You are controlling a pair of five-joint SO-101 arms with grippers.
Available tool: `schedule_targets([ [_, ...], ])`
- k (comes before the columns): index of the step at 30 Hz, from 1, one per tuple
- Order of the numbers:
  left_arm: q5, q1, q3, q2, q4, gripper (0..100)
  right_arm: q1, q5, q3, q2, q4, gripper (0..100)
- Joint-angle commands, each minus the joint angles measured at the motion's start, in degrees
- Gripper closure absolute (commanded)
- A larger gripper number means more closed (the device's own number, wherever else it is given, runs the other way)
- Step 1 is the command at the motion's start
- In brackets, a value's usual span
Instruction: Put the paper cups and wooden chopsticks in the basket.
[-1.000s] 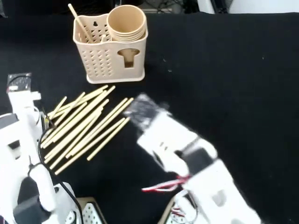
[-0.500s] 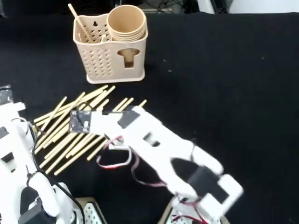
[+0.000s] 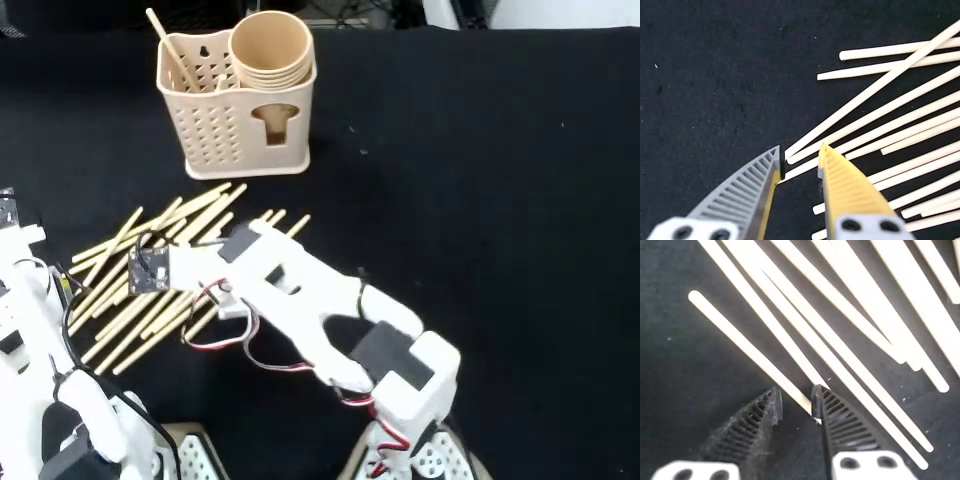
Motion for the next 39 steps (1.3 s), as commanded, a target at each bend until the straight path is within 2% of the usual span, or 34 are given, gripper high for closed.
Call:
schedule_targets([
  [1, -0.62, -0.40, -0.40, -1.23, 0.26, 86, -0.79, 1.05, -4.62, -0.40, 3.08, 87.4],
  [6, -0.62, -0.04, -0.57, -1.23, 0.18, 86, -0.97, 1.05, -7.52, 0.13, 2.99, 87.2],
  [11, -0.62, -0.13, -0.48, -1.23, 0.18, 86, -0.88, 1.05, -7.60, 0.84, 3.08, 75.3],
  [17, -0.62, -0.31, -0.40, -1.23, 0.26, 86, -0.97, 2.11, -7.69, 6.11, 3.52, 79.6],
  [24, -0.62, -0.31, -0.57, -1.23, 0.26, 86, -0.97, 5.89, -7.52, 6.20, 8.26, 79.7],
  [30, -0.62, -0.31, -0.75, -1.23, 0.26, 86, -1.14, 5.98, -5.49, 6.11, 8.53, 80.0],
  [35, -0.62, -0.13, -0.75, -1.23, 0.26, 86, -1.14, 5.89, -5.85, 6.55, 6.15, 88.2],
  [39, -0.62, -0.13, -0.75, -1.23, 0.26, 86, -1.14, 5.63, -5.85, 6.55, 6.59, 98.9],
])
